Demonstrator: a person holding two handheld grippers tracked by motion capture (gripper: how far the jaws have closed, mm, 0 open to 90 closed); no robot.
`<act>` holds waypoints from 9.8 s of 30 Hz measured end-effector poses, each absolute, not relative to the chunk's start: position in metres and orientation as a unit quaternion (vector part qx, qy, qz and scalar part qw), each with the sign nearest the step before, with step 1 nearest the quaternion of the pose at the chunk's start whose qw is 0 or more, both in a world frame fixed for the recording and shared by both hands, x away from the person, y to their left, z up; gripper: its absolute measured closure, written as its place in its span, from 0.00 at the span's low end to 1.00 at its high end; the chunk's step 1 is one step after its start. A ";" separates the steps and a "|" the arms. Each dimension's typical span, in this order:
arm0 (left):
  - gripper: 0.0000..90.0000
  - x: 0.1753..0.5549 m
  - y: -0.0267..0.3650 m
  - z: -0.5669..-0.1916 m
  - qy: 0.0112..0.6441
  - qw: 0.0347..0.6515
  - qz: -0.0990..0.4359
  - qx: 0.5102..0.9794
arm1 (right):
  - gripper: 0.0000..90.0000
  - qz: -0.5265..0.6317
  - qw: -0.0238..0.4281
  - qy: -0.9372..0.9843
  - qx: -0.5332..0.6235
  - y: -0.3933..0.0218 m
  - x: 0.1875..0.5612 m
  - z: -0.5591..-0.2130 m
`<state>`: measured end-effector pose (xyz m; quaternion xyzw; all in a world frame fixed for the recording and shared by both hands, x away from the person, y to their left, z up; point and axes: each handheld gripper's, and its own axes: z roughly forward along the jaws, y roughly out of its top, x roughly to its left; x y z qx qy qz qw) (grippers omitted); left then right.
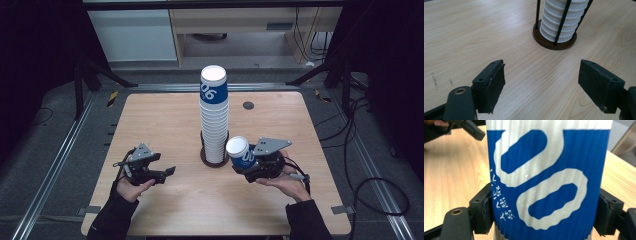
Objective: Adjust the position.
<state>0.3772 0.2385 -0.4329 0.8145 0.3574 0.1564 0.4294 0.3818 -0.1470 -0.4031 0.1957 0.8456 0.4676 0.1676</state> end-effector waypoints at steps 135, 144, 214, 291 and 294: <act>0.29 0.358 0.194 -0.401 0.211 0.557 0.039 0.802 | 0.07 0.484 0.071 0.861 0.137 -0.084 0.373 -0.426; 0.29 0.353 0.184 -0.402 0.192 0.561 0.022 0.805 | 0.07 0.494 0.046 0.860 0.117 -0.077 0.370 -0.428; 0.28 0.357 0.173 -0.417 0.165 0.442 -0.003 0.882 | 0.10 0.410 0.060 0.907 0.071 -0.060 0.364 -0.442; 0.14 0.357 0.178 -0.423 0.112 0.411 0.014 0.905 | 0.18 0.429 0.019 0.901 0.069 -0.079 0.371 -0.432; 0.15 0.356 0.173 -0.426 0.104 0.396 0.012 0.912 | 0.18 0.418 0.015 0.906 0.061 -0.074 0.369 -0.434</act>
